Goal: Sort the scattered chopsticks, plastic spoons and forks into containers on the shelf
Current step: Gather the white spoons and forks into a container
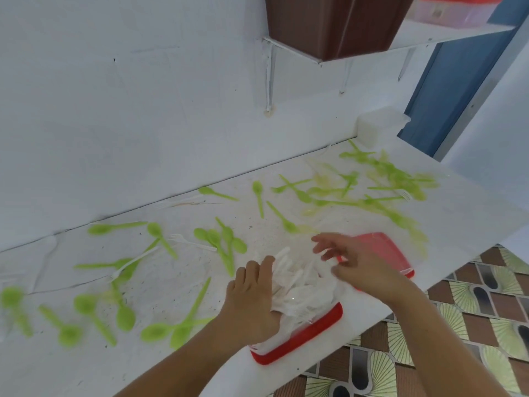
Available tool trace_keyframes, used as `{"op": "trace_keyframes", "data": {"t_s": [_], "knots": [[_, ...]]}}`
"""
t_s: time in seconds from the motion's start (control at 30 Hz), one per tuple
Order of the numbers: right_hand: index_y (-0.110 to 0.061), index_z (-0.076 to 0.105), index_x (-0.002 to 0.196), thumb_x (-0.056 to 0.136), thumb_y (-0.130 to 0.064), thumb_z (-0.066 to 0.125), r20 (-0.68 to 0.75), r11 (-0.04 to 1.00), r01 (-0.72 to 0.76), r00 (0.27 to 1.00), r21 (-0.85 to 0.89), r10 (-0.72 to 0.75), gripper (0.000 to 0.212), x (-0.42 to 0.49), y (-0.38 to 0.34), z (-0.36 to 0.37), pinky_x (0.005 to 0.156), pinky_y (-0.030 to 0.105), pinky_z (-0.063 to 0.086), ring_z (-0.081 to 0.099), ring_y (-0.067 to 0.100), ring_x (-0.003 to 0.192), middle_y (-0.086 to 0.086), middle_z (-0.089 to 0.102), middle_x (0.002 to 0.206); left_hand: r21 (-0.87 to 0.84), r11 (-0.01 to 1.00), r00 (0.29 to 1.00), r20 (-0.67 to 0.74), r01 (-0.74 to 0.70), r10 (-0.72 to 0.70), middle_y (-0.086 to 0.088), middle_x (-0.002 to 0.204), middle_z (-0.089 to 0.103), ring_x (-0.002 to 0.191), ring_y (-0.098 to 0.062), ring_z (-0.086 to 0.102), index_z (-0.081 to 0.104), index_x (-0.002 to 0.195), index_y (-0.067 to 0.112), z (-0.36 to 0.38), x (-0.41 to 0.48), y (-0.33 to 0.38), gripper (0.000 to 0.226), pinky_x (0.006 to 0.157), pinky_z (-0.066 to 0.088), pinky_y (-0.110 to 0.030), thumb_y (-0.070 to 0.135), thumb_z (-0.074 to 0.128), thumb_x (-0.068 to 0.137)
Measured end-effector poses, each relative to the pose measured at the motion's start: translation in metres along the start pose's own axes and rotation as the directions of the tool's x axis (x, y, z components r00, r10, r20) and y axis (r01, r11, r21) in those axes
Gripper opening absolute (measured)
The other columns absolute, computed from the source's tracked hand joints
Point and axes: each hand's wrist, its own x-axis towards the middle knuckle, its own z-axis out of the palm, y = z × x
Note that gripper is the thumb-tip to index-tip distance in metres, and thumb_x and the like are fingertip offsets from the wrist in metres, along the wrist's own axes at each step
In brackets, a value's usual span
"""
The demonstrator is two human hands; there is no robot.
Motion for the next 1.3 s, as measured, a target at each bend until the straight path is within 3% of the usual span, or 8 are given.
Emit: {"op": "trace_keyframes", "data": {"t_s": [0.07, 0.27, 0.5, 0.67, 0.77, 0.93, 1.1, 1.3], "knots": [[-0.055, 0.056, 0.132, 0.084, -0.018, 0.074, 0.2, 0.969, 0.004, 0.979, -0.246, 0.046, 0.063, -0.002, 0.006, 0.015, 0.103, 0.021, 0.042, 0.047, -0.006, 0.127, -0.031, 0.05, 0.138, -0.151, 0.988, 0.998, -0.048, 0.033, -0.04, 0.006, 0.135, 0.019, 0.128, -0.02, 0.027, -0.006, 0.157, 0.027, 0.005, -0.001, 0.006, 0.102, 0.11, 0.033, -0.037, 0.036, 0.061, 0.081], [-0.034, 0.071, 0.099, 0.079, 0.015, 0.057, -0.258, 0.956, 0.112, 0.948, -0.272, -0.185, 0.055, 0.007, 0.021, 0.038, 0.088, 0.029, 0.047, 0.06, 0.007, 0.107, -0.02, 0.063, 0.108, -0.5, 0.858, 0.98, -0.197, -0.115, 0.016, 0.017, 0.135, 0.016, 0.131, -0.008, 0.024, 0.002, 0.157, 0.036, 0.01, -0.011, 0.014, 0.098, 0.114, 0.027, -0.03, 0.013, 0.066, 0.087], [-0.061, 0.039, 0.144, 0.079, -0.031, 0.08, 0.229, 0.918, 0.021, 0.97, -0.395, 0.077, 0.083, -0.001, -0.002, 0.028, 0.11, 0.022, 0.031, 0.023, -0.014, 0.139, -0.037, 0.02, 0.153, -0.252, 0.919, 0.935, -0.263, -0.303, 0.236, 0.018, 0.13, 0.043, 0.115, -0.011, 0.041, 0.041, 0.143, 0.04, 0.01, 0.001, 0.0, 0.063, 0.1, 0.046, -0.041, 0.03, 0.066, 0.086], [-0.033, 0.074, 0.112, 0.086, -0.02, 0.072, 0.079, 0.695, 0.125, 0.992, -0.708, -0.099, 0.029, 0.01, 0.019, 0.042, 0.102, 0.04, 0.042, 0.052, 0.007, 0.114, -0.021, 0.054, 0.12, -0.099, 0.975, 0.967, -0.18, -0.198, 0.179, 0.008, 0.17, 0.007, 0.157, -0.015, 0.005, 0.012, 0.163, 0.033, 0.01, -0.01, -0.026, 0.081, 0.127, 0.017, -0.037, 0.06, 0.049, 0.096], [-0.032, 0.069, 0.122, 0.084, -0.009, 0.067, 0.034, 0.619, 0.1, 0.992, -0.779, -0.118, 0.045, 0.013, 0.019, 0.041, 0.098, 0.031, 0.038, 0.053, 0.013, 0.118, -0.014, 0.054, 0.128, 0.015, 0.98, 0.98, -0.03, -0.198, 0.199, 0.006, 0.169, -0.026, 0.156, -0.018, -0.024, -0.006, 0.165, 0.027, 0.008, -0.015, -0.027, 0.078, 0.126, -0.003, -0.033, 0.059, 0.032, 0.105], [-0.042, 0.026, 0.156, 0.074, -0.004, 0.051, 0.117, 0.738, 0.122, 0.991, -0.664, -0.058, 0.095, 0.012, 0.015, 0.047, 0.115, 0.033, 0.018, 0.012, 0.007, 0.145, -0.015, 0.01, 0.161, 0.016, 0.96, 0.956, -0.096, -0.279, 0.279, 0.002, 0.167, 0.022, 0.156, -0.023, 0.013, 0.034, 0.155, 0.028, 0.017, -0.019, -0.019, 0.059, 0.124, 0.024, -0.047, 0.05, 0.039, 0.101], [-0.038, 0.069, 0.115, 0.071, -0.005, 0.05, 0.037, 0.51, 0.12, 0.985, -0.852, -0.168, 0.058, 0.019, 0.028, 0.056, 0.088, 0.038, 0.028, 0.059, 0.016, 0.11, -0.017, 0.063, 0.108, 0.047, 0.982, 0.972, -0.144, -0.183, 0.188, -0.006, 0.173, -0.012, 0.159, -0.026, -0.013, 0.006, 0.166, 0.023, 0.023, -0.005, -0.012, 0.086, 0.128, 0.001, -0.046, 0.069, 0.031, 0.098], [-0.047, 0.033, 0.142, 0.073, -0.011, 0.053, 0.149, 0.821, 0.08, 0.989, -0.565, 0.006, 0.08, 0.008, 0.011, 0.037, 0.112, 0.031, 0.013, 0.021, 0.004, 0.138, -0.024, 0.026, 0.145, -0.273, 0.907, 0.945, -0.156, -0.321, 0.288, 0.017, 0.162, 0.028, 0.149, -0.008, 0.031, 0.03, 0.157, 0.034, 0.013, -0.012, -0.019, 0.071, 0.119, 0.036, -0.032, 0.029, 0.059, 0.093]]}}
